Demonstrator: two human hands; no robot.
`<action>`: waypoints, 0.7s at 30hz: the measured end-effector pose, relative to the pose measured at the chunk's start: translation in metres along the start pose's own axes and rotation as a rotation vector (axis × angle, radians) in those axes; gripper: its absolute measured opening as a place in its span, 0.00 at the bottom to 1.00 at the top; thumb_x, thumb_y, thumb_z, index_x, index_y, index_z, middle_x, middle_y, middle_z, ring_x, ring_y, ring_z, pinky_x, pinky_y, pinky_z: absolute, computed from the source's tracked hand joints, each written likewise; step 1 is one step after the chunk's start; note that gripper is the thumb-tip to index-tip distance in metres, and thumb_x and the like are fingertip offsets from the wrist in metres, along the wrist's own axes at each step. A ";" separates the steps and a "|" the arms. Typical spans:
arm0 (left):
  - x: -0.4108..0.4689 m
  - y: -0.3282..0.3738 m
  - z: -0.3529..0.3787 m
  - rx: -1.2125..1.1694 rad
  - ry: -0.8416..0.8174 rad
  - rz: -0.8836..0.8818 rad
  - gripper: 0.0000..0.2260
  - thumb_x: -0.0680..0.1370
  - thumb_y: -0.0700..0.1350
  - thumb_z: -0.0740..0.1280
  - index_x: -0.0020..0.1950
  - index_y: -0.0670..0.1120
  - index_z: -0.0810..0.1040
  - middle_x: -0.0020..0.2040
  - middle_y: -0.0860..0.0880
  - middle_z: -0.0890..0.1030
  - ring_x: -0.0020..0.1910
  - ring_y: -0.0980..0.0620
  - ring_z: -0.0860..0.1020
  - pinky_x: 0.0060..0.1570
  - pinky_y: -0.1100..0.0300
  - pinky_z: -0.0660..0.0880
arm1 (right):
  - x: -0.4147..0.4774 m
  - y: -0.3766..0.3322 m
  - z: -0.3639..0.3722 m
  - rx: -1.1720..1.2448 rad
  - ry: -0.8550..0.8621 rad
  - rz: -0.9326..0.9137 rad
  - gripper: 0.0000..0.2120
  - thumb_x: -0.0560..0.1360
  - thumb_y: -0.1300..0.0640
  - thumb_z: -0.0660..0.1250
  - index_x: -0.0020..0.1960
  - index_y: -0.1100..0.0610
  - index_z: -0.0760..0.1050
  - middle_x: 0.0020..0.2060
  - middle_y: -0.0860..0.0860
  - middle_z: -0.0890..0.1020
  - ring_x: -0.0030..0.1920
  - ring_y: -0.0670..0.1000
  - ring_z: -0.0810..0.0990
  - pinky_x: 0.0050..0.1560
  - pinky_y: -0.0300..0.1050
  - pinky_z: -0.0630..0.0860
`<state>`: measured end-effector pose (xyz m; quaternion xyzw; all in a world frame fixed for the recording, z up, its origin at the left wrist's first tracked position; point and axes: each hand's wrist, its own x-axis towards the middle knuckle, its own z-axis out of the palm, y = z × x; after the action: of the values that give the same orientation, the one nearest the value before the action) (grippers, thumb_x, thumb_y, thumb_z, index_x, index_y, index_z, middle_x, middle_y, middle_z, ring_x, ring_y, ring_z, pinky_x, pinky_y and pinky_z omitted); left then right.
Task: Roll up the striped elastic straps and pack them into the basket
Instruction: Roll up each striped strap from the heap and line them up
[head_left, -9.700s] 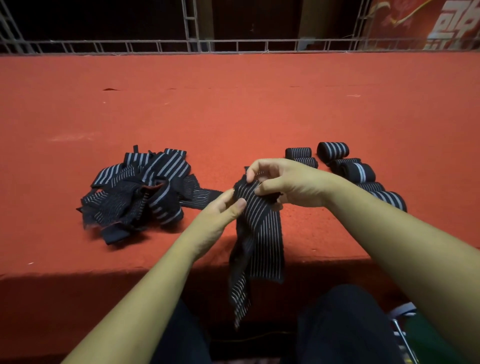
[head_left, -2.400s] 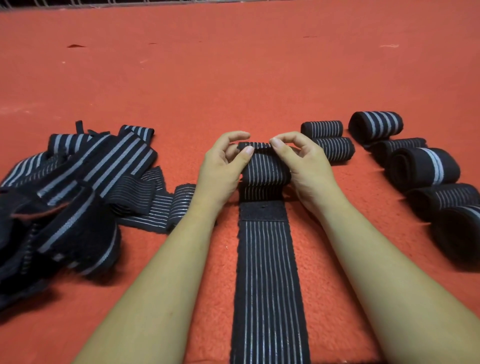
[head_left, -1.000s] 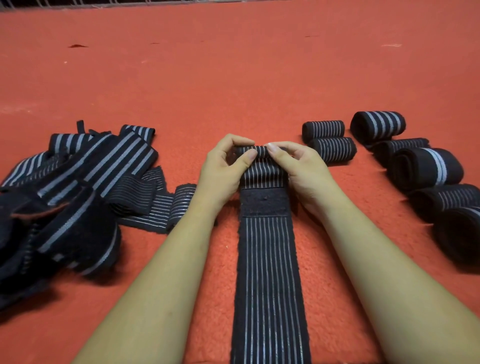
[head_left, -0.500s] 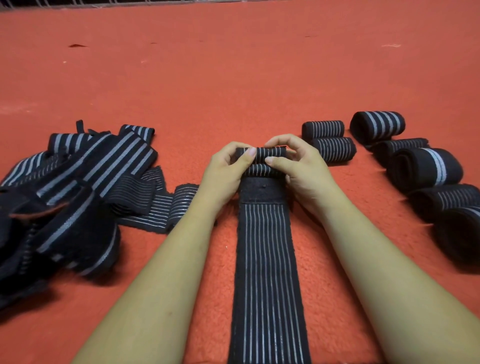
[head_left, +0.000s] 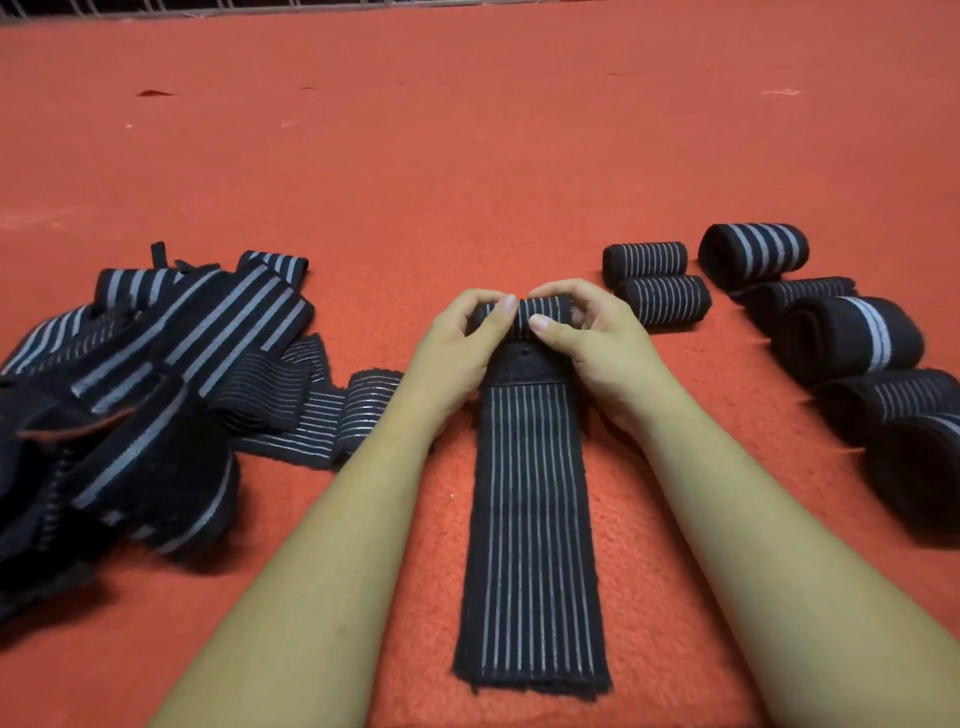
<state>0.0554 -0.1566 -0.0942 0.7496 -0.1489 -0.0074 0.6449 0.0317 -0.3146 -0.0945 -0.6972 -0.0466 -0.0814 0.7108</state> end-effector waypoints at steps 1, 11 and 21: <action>0.000 0.000 0.001 0.022 0.014 -0.023 0.12 0.82 0.53 0.65 0.53 0.45 0.80 0.45 0.51 0.81 0.43 0.58 0.77 0.47 0.58 0.75 | 0.000 -0.001 0.000 -0.022 -0.006 -0.008 0.10 0.77 0.68 0.68 0.54 0.57 0.77 0.45 0.56 0.81 0.45 0.51 0.79 0.48 0.45 0.78; 0.001 -0.006 -0.002 -0.180 -0.049 0.002 0.03 0.77 0.47 0.68 0.49 0.52 0.81 0.45 0.48 0.80 0.47 0.50 0.78 0.52 0.49 0.75 | -0.002 -0.005 0.000 0.003 -0.018 0.000 0.13 0.70 0.64 0.70 0.48 0.48 0.79 0.46 0.58 0.81 0.45 0.56 0.78 0.48 0.57 0.75; 0.002 -0.007 -0.002 -0.186 -0.050 0.020 0.11 0.74 0.41 0.69 0.54 0.54 0.80 0.50 0.47 0.81 0.51 0.50 0.79 0.58 0.47 0.76 | -0.002 -0.004 0.003 -0.027 0.040 0.063 0.08 0.79 0.58 0.69 0.58 0.57 0.77 0.42 0.53 0.82 0.41 0.49 0.80 0.41 0.45 0.76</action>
<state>0.0589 -0.1538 -0.1006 0.6846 -0.1712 -0.0333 0.7077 0.0295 -0.3119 -0.0905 -0.7059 -0.0094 -0.0736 0.7044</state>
